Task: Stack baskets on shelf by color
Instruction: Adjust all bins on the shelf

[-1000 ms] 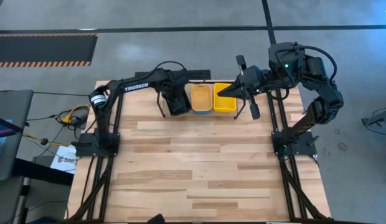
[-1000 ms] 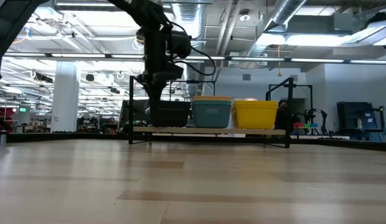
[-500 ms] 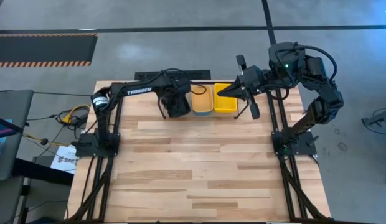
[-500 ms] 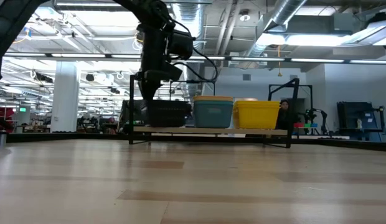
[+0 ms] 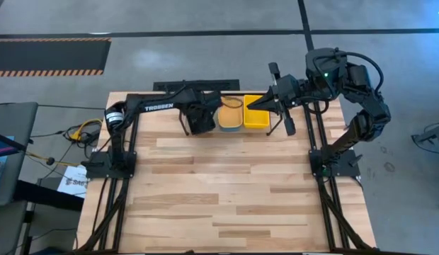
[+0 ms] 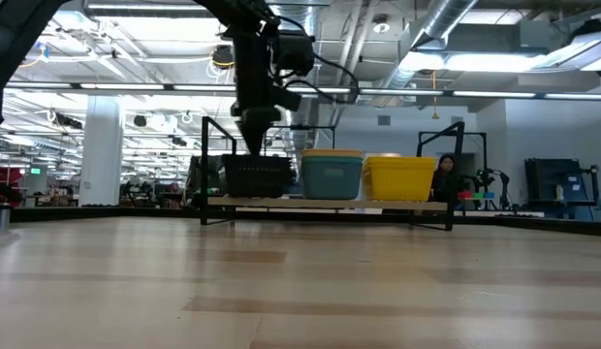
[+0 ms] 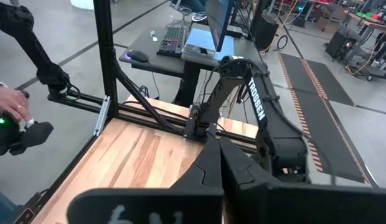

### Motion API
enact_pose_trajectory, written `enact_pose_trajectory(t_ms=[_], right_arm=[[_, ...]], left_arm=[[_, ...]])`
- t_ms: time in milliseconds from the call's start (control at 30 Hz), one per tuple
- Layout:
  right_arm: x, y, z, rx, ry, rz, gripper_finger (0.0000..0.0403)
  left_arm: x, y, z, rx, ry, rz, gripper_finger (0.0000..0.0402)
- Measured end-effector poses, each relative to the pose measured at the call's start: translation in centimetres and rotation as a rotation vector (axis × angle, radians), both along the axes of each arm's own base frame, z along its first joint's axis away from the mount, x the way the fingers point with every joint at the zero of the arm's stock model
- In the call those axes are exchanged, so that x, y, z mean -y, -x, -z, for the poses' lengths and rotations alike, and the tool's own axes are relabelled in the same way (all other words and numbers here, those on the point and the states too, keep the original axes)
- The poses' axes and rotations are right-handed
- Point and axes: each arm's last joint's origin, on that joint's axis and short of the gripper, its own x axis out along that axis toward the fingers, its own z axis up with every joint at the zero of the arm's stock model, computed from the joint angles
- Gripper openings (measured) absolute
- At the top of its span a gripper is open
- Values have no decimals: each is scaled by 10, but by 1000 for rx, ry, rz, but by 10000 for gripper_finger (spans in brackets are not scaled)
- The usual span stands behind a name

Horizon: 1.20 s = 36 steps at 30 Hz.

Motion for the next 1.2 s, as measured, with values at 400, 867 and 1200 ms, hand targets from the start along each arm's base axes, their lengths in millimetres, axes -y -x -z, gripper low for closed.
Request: enact_pose_trajectory(t_ms=[400, 867, 1200], right_arm=[[0, 0, 0, -6, -16, 4, 1], [0, 0, 0, -5, -8, 2, 1], [0, 0, 1, -6, 18, -6, 1]], left_arm=[[-43, 11, -46, 155, 25, -116, 0], [-67, 29, -51, 256, 221, -150, 24], [-71, 35, -50, 165, 166, -54, 135]])
